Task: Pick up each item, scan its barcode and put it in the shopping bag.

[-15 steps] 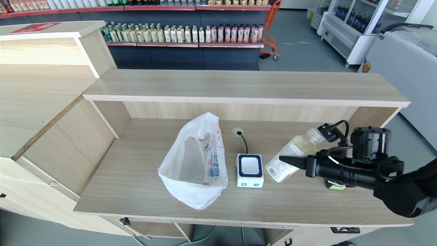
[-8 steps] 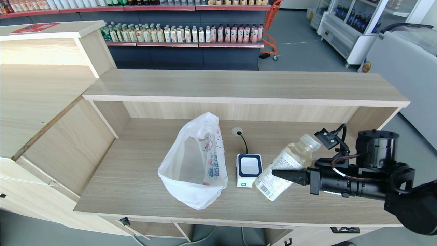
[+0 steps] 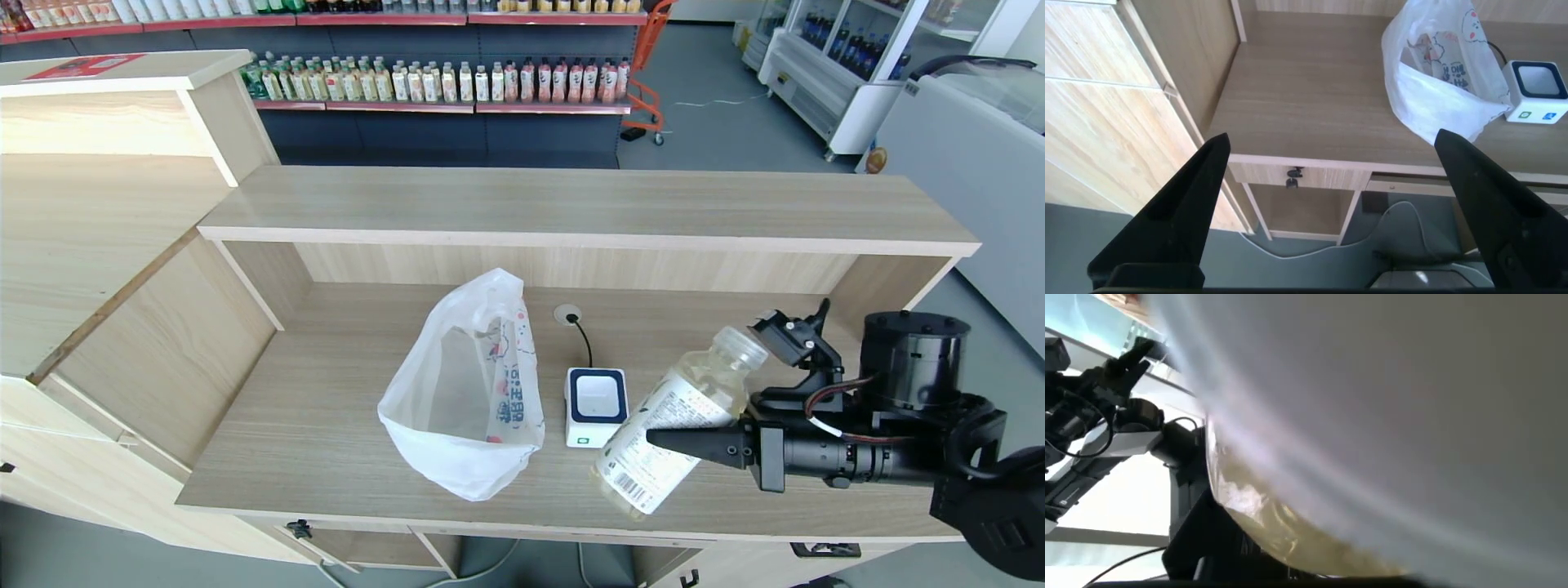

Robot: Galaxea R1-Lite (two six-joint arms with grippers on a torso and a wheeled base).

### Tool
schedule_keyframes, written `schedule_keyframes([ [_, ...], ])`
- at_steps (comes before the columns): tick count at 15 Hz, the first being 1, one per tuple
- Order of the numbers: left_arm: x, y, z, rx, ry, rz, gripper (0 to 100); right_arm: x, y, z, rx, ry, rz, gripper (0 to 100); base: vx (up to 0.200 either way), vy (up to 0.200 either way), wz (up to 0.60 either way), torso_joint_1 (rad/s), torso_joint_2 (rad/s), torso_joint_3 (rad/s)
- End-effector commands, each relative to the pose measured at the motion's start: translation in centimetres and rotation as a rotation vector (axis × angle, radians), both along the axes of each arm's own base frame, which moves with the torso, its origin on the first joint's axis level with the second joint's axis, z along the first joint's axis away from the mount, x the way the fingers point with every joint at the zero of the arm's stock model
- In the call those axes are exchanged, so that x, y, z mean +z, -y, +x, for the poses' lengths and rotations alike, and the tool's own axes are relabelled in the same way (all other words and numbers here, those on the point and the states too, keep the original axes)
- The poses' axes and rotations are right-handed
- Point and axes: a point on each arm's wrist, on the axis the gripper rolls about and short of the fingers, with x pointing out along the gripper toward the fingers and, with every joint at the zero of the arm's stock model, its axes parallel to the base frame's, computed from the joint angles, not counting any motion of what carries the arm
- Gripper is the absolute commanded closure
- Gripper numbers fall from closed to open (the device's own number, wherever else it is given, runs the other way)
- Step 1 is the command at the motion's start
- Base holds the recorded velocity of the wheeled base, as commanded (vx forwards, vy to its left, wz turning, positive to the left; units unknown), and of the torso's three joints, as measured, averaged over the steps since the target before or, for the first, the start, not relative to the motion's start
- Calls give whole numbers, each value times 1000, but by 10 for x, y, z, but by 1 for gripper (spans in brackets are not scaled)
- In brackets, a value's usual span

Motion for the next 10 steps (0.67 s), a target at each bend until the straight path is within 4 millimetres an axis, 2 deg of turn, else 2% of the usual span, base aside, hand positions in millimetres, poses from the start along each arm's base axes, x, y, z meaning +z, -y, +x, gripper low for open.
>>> schedule_keyframes([
  [1, 0, 0, 0, 0, 0, 0, 0, 3, 0, -2, 21, 7, 9, 100, 0, 0, 0, 0, 0, 0],
  [6, 0, 0, 0, 0, 0, 0, 0, 2, -6, -6, 101, 8, 17, 100, 0, 0, 0, 0, 0, 0],
  [10, 0, 0, 0, 0, 0, 0, 0, -7, -11, -12, 135, 26, -11, 100, 0, 0, 0, 0, 0, 0],
])
